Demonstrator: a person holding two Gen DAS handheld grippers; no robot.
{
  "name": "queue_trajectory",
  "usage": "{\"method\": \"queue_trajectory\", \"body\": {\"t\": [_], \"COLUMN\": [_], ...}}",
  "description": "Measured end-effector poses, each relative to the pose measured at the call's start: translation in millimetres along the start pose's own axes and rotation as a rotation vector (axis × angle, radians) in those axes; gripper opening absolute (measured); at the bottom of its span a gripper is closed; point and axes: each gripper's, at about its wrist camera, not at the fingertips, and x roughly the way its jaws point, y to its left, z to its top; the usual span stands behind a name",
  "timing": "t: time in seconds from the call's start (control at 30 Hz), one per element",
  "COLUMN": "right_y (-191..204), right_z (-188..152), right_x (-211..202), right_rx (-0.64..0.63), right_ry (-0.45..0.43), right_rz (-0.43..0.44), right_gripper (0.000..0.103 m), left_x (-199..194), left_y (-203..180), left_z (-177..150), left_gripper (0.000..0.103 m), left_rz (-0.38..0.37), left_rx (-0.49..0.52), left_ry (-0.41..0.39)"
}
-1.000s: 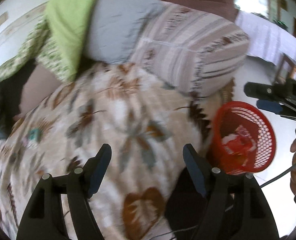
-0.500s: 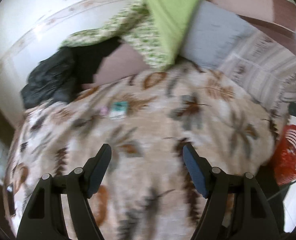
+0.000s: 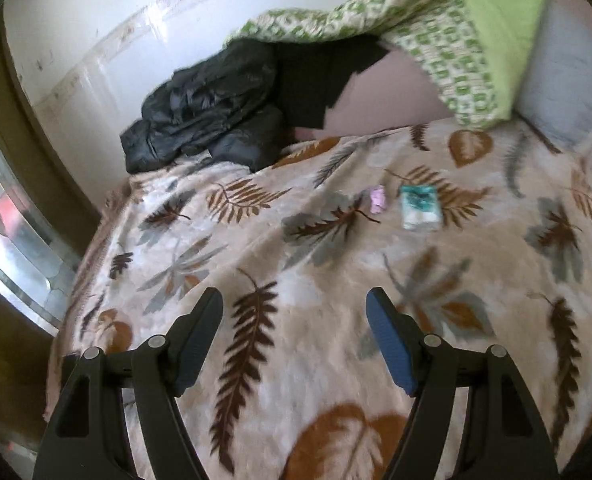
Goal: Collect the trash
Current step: 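Return both grippers to the teal wipes pack and pink wrapper on the blanket, then grasp the pink wrapper with the left gripper while the right grasps the teal wipes pack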
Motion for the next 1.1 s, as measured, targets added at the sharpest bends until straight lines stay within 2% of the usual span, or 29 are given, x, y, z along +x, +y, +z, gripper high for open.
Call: {"method": "queue_trajectory", "body": {"t": [0.17,0.33,0.47,0.6,0.7,0.73,0.83,0.93,1.0,1.03,1.1], "right_y": [5,-1,-4,-8,-9,-9,-8,-6,-3,-2,1], "right_z": [7,7,7,4,3,3,3,5,8,9,16], "right_x": [53,88,102,116,124,126,135,142,145,147,151], "right_rx": [-0.03,-0.011,-0.006,-0.009,-0.021,-0.024,-0.027,-0.031,-0.043,-0.05,-0.065], "right_ry": [0.082,0.14,0.154,0.171,0.185,0.189,0.199,0.204,0.203,0.201,0.194], "right_rz": [0.013,0.03,0.029,0.023,0.028,0.031,0.034,0.041,0.044,0.042,0.042], "right_gripper": [0.093,0.092,0.092,0.092,0.092,0.092,0.092,0.092,0.092,0.092,0.092], "left_x": [62,121,173,208,221,226,239,236,227,221,210], "left_y": [-9,-31,-42,-54,-60,-64,-77,-87,-86,-81,-67], "left_z": [31,61,80,92,97,98,100,102,101,100,96], "left_gripper": [0.073,0.072,0.046,0.045,0.049,0.055,0.056,0.025,0.024,0.02,0.02], "left_rz": [-0.061,-0.148,-0.26,-0.314,-0.353,-0.373,-0.386,-0.339,-0.321,-0.328,-0.344], "left_rx": [-0.019,-0.033,-0.111,-0.149,-0.159,-0.164,-0.151,-0.125,-0.12,-0.129,-0.171], "left_ry": [0.056,0.129,0.221,0.24,0.237,0.244,0.276,0.272,0.25,0.241,0.238]}}
